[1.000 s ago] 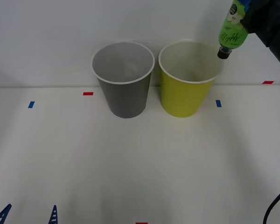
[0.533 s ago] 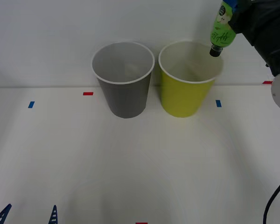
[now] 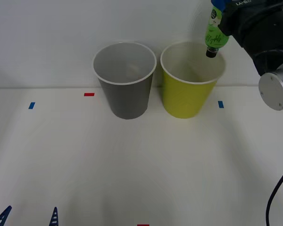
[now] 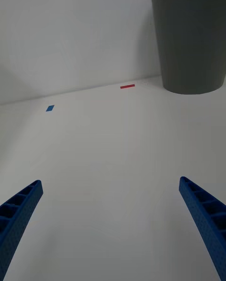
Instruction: Put cans in the gray bin and PET bottles in the light green bin.
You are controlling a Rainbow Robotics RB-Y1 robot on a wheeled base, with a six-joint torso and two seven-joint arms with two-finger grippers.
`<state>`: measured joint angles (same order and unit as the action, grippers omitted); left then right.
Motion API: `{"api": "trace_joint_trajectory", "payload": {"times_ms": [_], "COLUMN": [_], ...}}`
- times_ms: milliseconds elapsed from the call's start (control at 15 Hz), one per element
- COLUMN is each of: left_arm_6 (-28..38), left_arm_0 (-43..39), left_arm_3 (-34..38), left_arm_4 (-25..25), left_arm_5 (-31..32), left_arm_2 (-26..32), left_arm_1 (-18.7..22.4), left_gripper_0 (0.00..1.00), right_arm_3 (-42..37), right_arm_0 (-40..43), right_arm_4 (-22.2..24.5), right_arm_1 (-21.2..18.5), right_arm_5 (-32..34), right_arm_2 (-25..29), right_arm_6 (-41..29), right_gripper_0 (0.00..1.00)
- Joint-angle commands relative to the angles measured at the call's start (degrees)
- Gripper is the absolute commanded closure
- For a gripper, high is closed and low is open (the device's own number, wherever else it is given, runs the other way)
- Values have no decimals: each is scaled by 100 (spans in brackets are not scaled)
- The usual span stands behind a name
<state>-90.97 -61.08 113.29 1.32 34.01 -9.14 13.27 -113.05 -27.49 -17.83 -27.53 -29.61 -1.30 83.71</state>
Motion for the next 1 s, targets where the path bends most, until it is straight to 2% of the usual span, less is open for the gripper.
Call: {"api": "trace_joint_trajectory", "payload": {"times_ms": [67, 533, 600, 733, 800, 867, 1000], "left_arm_6": [0, 0, 0, 0, 0, 0, 0], "left_arm_0": [0, 0, 0, 0, 0, 0, 0], "left_arm_3": [0, 0, 0, 0, 0, 0, 0], "left_arm_4": [0, 0, 0, 0, 0, 0, 0], "left_arm_5": [0, 0, 0, 0, 0, 0, 0], "left_arm_2": [0, 0, 0, 0, 0, 0, 0], "left_arm_1": [0, 0, 0, 0, 0, 0, 0], "left_gripper_0": [0, 0, 0, 0, 0, 0, 0], "right_arm_3": [2, 134, 134, 161, 169, 169, 169], "right_arm_0": [-19, -107, -116, -107, -107, -107, -107], "right_arm_4": [34, 69, 157, 219, 219, 219, 228], "right_arm_1": [2, 11, 11, 37, 55, 72, 116], "right_arm_5": [8, 8, 8, 8, 8, 8, -1], "right_arm_2": [-54, -133, -177, -221, -230, -239, -248], "right_arm_6": [-13, 5, -22, -31, -4, -13, 31], "right_gripper_0": [100, 100, 94, 32, 7, 0, 0]}}
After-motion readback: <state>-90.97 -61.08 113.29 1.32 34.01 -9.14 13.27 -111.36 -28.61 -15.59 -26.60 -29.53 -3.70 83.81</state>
